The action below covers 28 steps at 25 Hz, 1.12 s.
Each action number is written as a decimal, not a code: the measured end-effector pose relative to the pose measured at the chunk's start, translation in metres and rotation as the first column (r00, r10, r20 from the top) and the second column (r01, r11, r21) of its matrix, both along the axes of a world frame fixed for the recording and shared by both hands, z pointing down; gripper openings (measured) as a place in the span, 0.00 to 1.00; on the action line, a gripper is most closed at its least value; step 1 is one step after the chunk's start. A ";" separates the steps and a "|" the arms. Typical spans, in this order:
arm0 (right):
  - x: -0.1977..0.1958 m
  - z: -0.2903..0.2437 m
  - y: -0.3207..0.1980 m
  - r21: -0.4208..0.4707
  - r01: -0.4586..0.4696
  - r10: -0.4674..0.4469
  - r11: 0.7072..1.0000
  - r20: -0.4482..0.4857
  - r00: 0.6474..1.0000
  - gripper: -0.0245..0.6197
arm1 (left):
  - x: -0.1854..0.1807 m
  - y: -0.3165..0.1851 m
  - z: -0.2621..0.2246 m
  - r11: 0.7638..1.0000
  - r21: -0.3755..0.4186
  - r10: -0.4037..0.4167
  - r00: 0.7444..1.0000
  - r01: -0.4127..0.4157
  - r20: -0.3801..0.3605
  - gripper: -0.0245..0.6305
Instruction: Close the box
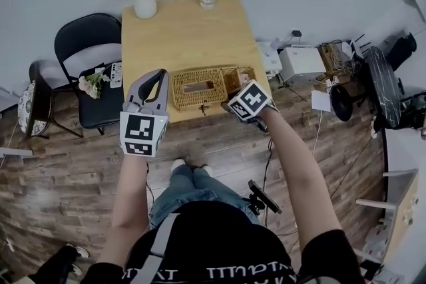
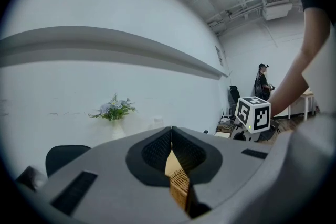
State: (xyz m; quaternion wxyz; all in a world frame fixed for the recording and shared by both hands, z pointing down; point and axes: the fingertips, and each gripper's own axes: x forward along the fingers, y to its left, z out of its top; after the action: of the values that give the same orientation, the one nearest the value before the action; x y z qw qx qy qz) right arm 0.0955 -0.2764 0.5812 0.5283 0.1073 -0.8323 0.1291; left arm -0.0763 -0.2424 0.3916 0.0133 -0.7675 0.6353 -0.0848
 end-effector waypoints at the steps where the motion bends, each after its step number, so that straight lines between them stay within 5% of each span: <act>1: 0.000 0.003 0.000 0.000 0.000 0.000 1.000 -0.006 1.000 0.27 | 0.000 0.001 0.003 1.000 -0.007 -0.010 1.000 0.010 -0.003 0.06; 10: 0.005 -0.001 0.000 0.083 0.000 -0.001 0.997 0.008 1.000 0.26 | 0.008 0.011 0.005 0.999 -0.018 -0.042 0.999 0.042 0.013 0.06; 22: 0.021 -0.087 0.010 0.259 -0.134 0.068 0.957 0.248 0.966 0.25 | 0.018 0.025 -0.026 0.998 0.049 -0.045 0.999 0.044 0.030 0.06; 28: 0.031 -0.121 0.014 0.278 -0.332 0.194 0.901 0.426 0.884 0.25 | 0.024 0.027 -0.034 0.997 0.065 -0.041 0.999 0.039 0.023 0.06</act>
State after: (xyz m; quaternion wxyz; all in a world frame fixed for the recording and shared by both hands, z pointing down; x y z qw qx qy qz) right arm 0.1262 -0.2623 0.4598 0.3032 0.2839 -0.9068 0.0723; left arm -0.0519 -0.2152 0.3580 0.0443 -0.7527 0.6527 -0.0739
